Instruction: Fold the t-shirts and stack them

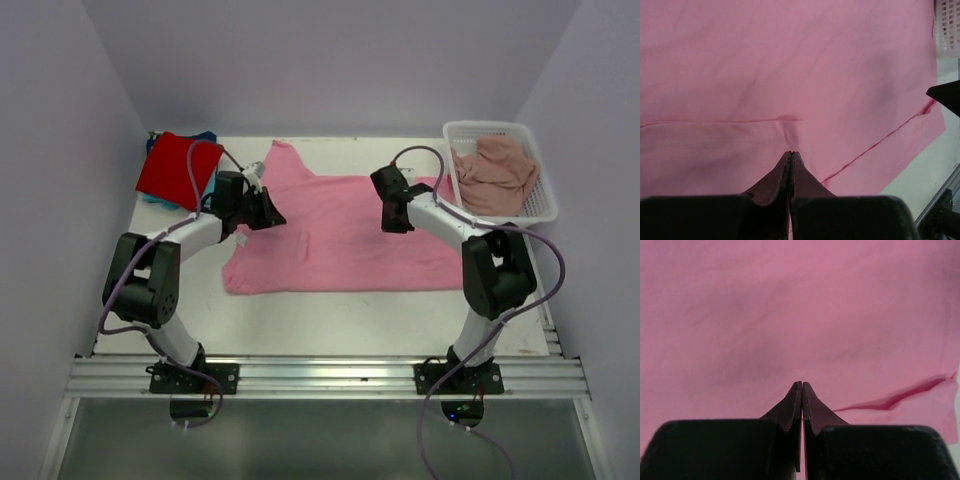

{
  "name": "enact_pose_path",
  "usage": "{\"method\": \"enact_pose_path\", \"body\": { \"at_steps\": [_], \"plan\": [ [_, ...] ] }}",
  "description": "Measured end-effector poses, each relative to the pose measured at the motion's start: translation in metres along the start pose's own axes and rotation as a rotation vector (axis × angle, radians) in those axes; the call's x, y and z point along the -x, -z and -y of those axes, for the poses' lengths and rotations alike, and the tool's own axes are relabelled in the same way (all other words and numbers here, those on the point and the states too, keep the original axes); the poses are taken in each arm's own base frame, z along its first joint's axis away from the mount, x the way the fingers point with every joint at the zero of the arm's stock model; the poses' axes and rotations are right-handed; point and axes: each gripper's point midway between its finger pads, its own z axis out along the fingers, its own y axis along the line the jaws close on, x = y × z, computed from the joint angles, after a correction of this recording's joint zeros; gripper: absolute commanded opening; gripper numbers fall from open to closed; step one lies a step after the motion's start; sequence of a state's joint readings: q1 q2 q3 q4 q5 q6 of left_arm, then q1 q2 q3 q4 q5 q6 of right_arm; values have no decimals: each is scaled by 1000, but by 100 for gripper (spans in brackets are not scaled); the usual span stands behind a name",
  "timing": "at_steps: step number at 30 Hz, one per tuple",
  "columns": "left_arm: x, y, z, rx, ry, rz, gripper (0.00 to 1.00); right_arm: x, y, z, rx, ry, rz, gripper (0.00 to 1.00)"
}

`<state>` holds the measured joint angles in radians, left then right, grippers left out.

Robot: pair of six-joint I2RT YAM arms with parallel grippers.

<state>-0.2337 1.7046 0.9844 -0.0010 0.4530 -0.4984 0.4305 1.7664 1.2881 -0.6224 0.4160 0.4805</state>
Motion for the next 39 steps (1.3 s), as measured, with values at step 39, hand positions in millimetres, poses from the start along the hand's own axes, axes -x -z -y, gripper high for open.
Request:
{"method": "enact_pose_path", "body": {
  "at_steps": [39],
  "plan": [
    [-102, 41, -66, 315, 181, -118, 0, -93, -10, -47, 181, -22, -60, 0]
  ]
}}
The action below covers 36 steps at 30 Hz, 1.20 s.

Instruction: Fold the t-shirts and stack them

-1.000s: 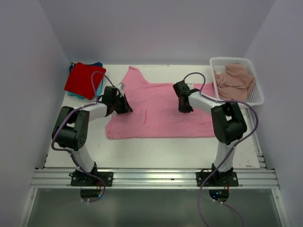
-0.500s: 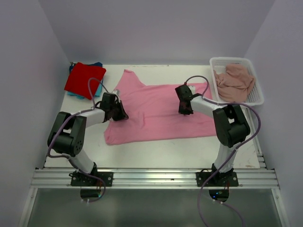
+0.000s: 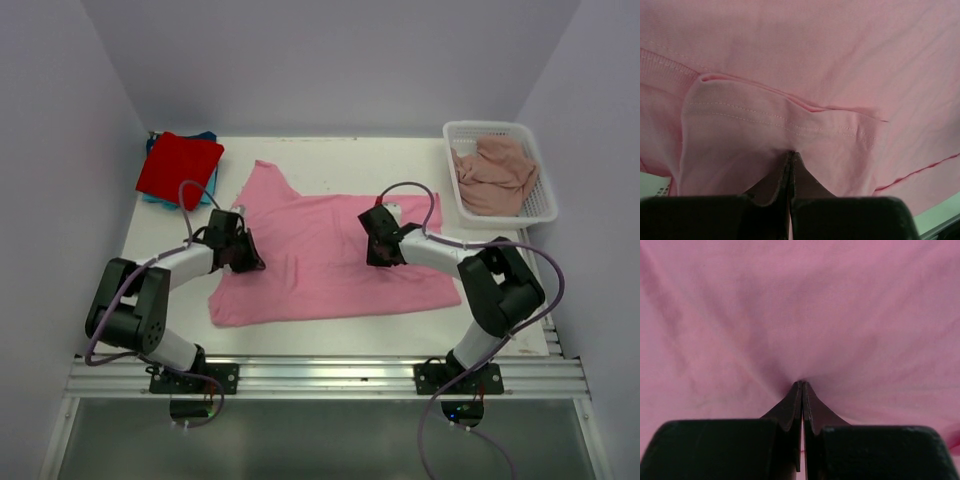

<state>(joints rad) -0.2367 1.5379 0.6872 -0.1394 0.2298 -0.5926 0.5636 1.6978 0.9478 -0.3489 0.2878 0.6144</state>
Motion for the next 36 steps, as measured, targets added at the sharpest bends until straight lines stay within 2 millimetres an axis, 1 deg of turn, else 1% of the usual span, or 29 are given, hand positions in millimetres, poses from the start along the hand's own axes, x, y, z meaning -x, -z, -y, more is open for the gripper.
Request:
{"method": "enact_pose_path", "body": {
  "at_steps": [3, 6, 7, 9, 10, 11, 12, 13, 14, 16, 17, 18, 19, 20, 21, 22, 23, 24, 25, 27, 29, 30, 32, 34, 36],
  "plan": [
    [-10, 10, -7, 27, 5, -14, 0, -9, 5, -9, 19, 18, -11, 0],
    [-16, 20, -13, 65, 5, -22, 0, -12, 8, -12, 28, 24, -27, 0],
    [-15, 26, -14, 76, 2, -15, 16, -13, 10, -12, 24, 28, -36, 0],
    [-4, 38, -9, 81, -18, 19, 44, -15, 12, -9, 14, 35, -53, 0],
    [14, 47, 0, 73, -33, 71, 65, -17, 14, -7, 5, 44, -67, 0],
    [30, 54, 8, 65, -57, 115, 75, -18, 15, -6, -1, 50, -74, 6],
    [53, 64, 20, 54, -76, 175, 83, -18, 17, -5, -7, 57, -81, 13],
    [80, 74, 33, 41, -97, 247, 87, -16, 20, -5, -11, 64, -83, 20],
    [105, 84, 47, 28, -120, 315, 88, -13, 23, -5, -14, 70, -82, 32],
    [152, 99, 67, 13, -148, 420, 87, -2, 31, -9, -5, 79, -66, 45],
    [171, 103, 73, 11, -158, 458, 86, 5, 36, -12, 4, 80, -52, 47],
    [193, 101, 77, 19, -163, 478, 84, 12, 42, -14, 15, 80, -34, 47],
    [222, 94, 80, 25, -166, 506, 79, 18, 48, -16, 28, 78, -16, 48],
    [240, 86, 80, 32, -167, 518, 77, 23, 56, -18, 41, 74, 1, 48],
    [256, 71, 75, 45, -166, 513, 75, 27, 62, -18, 53, 70, 18, 48],
    [270, 51, 69, 58, -171, 499, 73, 32, 73, -18, 69, 64, 40, 48],
    [277, 36, 60, 74, -168, 484, 71, 35, 82, -17, 81, 59, 56, 48],
    [280, 16, 49, 92, -168, 453, 70, 40, 92, -16, 95, 54, 77, 48],
    [281, -2, 39, 106, -169, 423, 67, 44, 103, -15, 112, 47, 100, 48],
    [275, -34, 22, 122, -169, 352, 65, 52, 125, -12, 146, 36, 147, 48],
    [267, -57, 10, 123, -167, 298, 60, 60, 148, -9, 182, 20, 199, 47],
    [261, -67, 5, 119, -165, 265, 60, 64, 165, -5, 208, 7, 237, 47],
    [260, -70, 4, 95, -163, 250, 58, 66, 177, -2, 224, -1, 261, 47],
    [267, -69, 5, 62, -161, 264, 58, 64, 184, 3, 228, -5, 273, 46],
    [274, -67, 3, 43, -154, 280, 58, 61, 187, 7, 225, -5, 274, 46]
  ]
}}
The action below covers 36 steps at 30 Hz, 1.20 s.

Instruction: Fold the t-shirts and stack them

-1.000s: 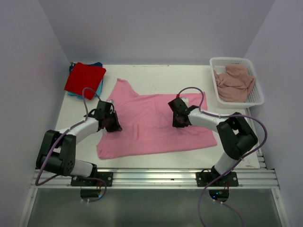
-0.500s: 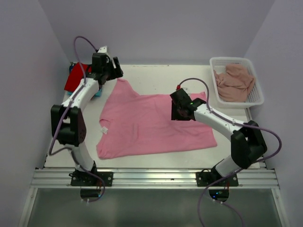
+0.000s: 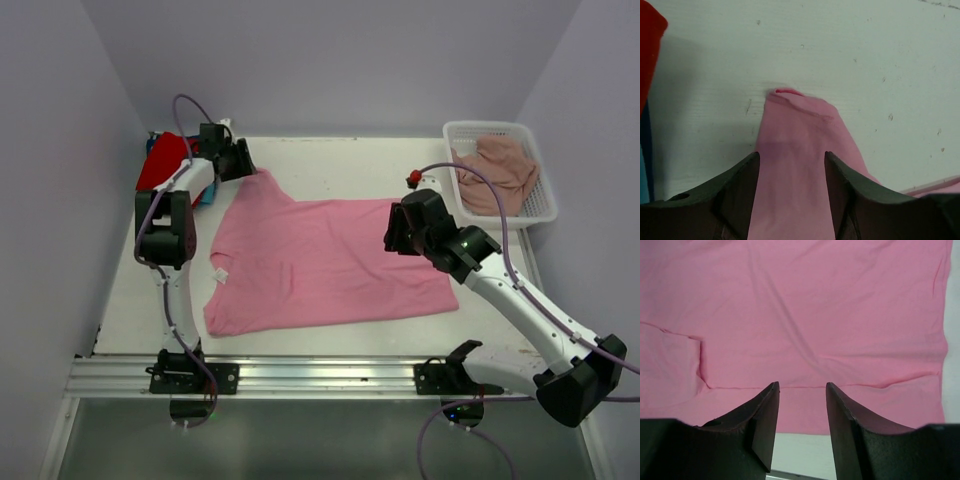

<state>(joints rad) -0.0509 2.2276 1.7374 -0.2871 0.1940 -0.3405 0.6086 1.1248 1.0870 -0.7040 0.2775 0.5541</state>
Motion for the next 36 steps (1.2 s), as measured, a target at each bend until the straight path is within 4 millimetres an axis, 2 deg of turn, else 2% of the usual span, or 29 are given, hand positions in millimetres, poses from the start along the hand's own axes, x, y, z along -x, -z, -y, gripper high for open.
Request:
{"method": "enact_pose_path", "body": {
  "at_steps": [6, 10, 19, 22, 25, 28, 34, 36],
  "plan": [
    [10, -10, -17, -11, 40, 33, 57, -13, -1, 8, -27, 15, -42, 44],
    [-3, -29, -21, -34, 78, 10, 56, -15, 0, 9, -32, 18, -49, 43],
    [8, -45, 1, -176, 117, 60, 56, -15, 0, 14, -55, 22, -47, 41],
    [9, -48, 5, -207, 127, 67, 52, -16, 1, 16, -65, 24, -52, 41],
    [8, -50, 6, -218, 136, 68, 43, -17, 2, 18, -69, 25, -51, 40],
    [7, -53, 5, -219, 144, 67, 28, -15, 3, 19, -75, 24, -43, 40],
    [6, -56, -8, -204, 173, 65, 2, -16, 4, 21, -83, 26, -45, 38],
    [6, -56, -10, -202, 176, 67, 0, -16, 4, 21, -83, 26, -46, 38]
  ]
}}
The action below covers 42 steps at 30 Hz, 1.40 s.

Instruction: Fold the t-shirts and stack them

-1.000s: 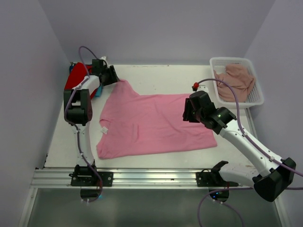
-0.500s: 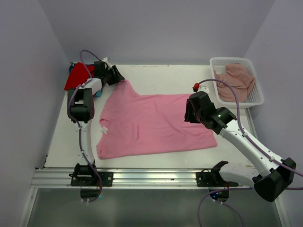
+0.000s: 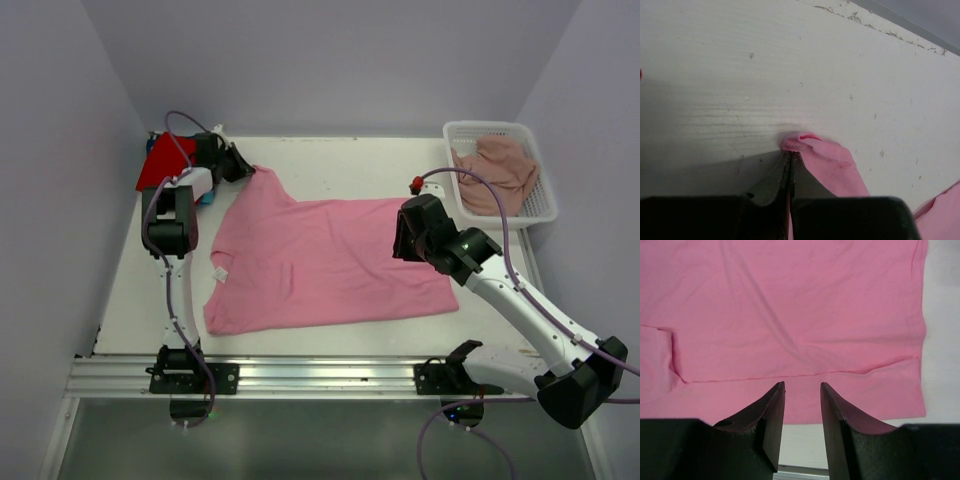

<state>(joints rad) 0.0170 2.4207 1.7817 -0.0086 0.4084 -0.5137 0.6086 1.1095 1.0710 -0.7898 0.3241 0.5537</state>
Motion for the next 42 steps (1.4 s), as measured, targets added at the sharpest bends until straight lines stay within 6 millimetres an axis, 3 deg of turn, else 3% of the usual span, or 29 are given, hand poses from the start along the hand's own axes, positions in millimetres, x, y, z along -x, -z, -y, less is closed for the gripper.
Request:
{"method": "enact_pose_path", "body": {
  "at_steps": [9, 13, 17, 21, 23, 28, 32, 36, 42],
  "plan": [
    [-1, 3, -1, -17, -11, 25, 0, -6, -5, 5, -20, 5, -9, 36],
    [-9, 15, -3, -7, -1, 15, 0, -7, -13, 16, -86, 7, 4, 52],
    [-15, 31, -2, 2, 11, 5, 0, -2, -42, 33, -206, -28, -30, 64],
    [-6, 52, 14, -16, 1, 25, 0, 9, -81, 57, -331, -92, -75, 73],
    [3, 63, 25, -31, -11, 46, 0, 18, -94, 66, -377, -115, -78, 73],
    [23, 94, 54, -80, -29, 96, 0, 63, -133, 81, -449, -188, -50, 70],
    [25, 110, 67, -103, -29, 103, 0, 90, -171, 95, -492, -232, -48, 67],
    [12, 124, 69, -105, -18, 80, 0, 94, -202, 113, -537, -256, -84, 63],
    [-11, 144, 70, -100, -2, 42, 0, 83, -233, 138, -595, -282, -149, 46]
  ]
}}
